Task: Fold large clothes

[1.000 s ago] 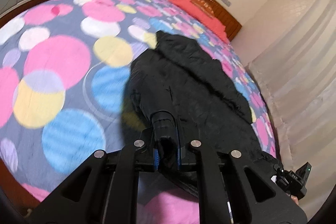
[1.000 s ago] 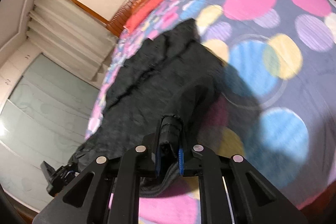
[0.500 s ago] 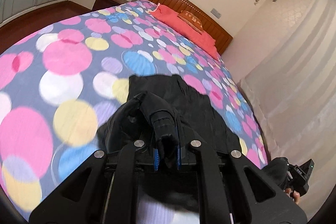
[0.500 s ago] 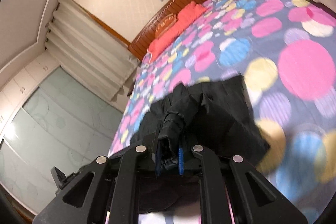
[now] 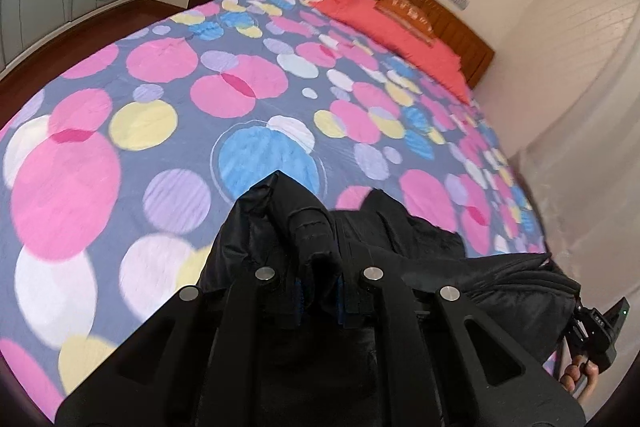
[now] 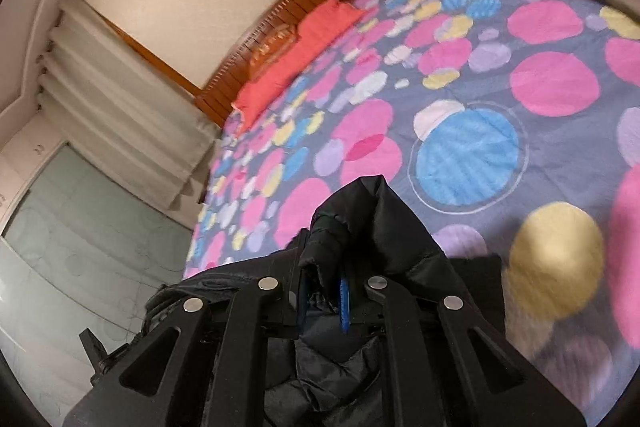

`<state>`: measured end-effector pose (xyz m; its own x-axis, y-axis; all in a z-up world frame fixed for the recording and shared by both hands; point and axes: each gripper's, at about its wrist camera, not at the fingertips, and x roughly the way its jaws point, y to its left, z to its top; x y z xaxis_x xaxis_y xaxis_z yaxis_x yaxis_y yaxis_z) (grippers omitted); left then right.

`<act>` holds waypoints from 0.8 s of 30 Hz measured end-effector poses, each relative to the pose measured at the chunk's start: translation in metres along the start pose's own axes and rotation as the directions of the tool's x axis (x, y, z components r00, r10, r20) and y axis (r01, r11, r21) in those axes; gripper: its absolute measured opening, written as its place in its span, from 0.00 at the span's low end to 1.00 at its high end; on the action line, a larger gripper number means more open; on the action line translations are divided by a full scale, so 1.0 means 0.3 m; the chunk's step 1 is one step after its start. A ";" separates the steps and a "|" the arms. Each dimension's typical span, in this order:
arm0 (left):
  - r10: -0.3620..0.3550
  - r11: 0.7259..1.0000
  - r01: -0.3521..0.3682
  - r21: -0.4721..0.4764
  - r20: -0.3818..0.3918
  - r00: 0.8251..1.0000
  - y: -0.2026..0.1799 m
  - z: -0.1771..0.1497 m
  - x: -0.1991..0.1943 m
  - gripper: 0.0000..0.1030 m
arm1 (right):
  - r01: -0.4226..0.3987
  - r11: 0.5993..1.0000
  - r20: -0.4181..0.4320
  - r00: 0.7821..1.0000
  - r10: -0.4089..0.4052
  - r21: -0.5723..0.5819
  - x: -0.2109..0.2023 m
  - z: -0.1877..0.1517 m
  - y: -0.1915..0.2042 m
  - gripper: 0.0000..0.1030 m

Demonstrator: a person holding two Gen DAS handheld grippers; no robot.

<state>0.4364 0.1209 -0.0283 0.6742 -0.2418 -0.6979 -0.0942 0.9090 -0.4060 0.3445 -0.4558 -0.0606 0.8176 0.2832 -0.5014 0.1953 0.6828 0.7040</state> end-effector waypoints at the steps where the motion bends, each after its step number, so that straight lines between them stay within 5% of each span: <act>1: 0.009 1.000 -0.009 -0.008 -0.013 1.000 0.008 0.016 0.050 0.11 | 0.009 1.000 -0.018 1.000 -0.008 0.015 0.048 0.010 -0.021 0.12; 8: 0.071 0.996 -0.074 -0.041 -0.076 0.995 0.064 0.026 0.313 0.11 | 0.131 0.991 -0.110 0.985 -0.131 -0.003 0.322 0.003 -0.115 0.12; 12: 0.131 0.991 -0.128 0.040 -0.080 0.988 0.040 0.017 0.393 0.14 | 0.181 0.984 -0.126 0.976 -0.180 -0.006 0.396 -0.017 -0.147 0.15; 15: 0.101 0.995 -0.099 0.023 -0.102 0.990 0.053 0.030 0.419 0.20 | 0.176 0.984 -0.138 0.975 -0.173 0.013 0.405 -0.016 -0.162 0.19; 17: 0.031 0.999 -0.035 -0.034 -0.112 0.993 0.075 0.050 0.398 0.42 | 0.156 0.988 -0.140 0.979 -0.151 0.023 0.393 -0.008 -0.163 0.22; 20: -0.014 0.997 0.010 -0.070 -0.059 0.998 0.094 0.078 0.325 0.60 | 0.125 0.992 -0.128 0.984 -0.122 0.020 0.350 0.009 -0.147 0.29; 24: 0.021 0.998 -0.019 -0.067 0.022 1.000 0.102 0.110 0.213 0.64 | 0.109 0.994 -0.051 0.993 -0.108 0.021 0.264 0.030 -0.107 0.60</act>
<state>0.5009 0.1446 -0.0658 0.6877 -0.2156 -0.6932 -0.1558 0.8888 -0.4309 0.4079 -0.4614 -0.1183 0.7628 0.2418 -0.5997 0.2948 0.6955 0.6553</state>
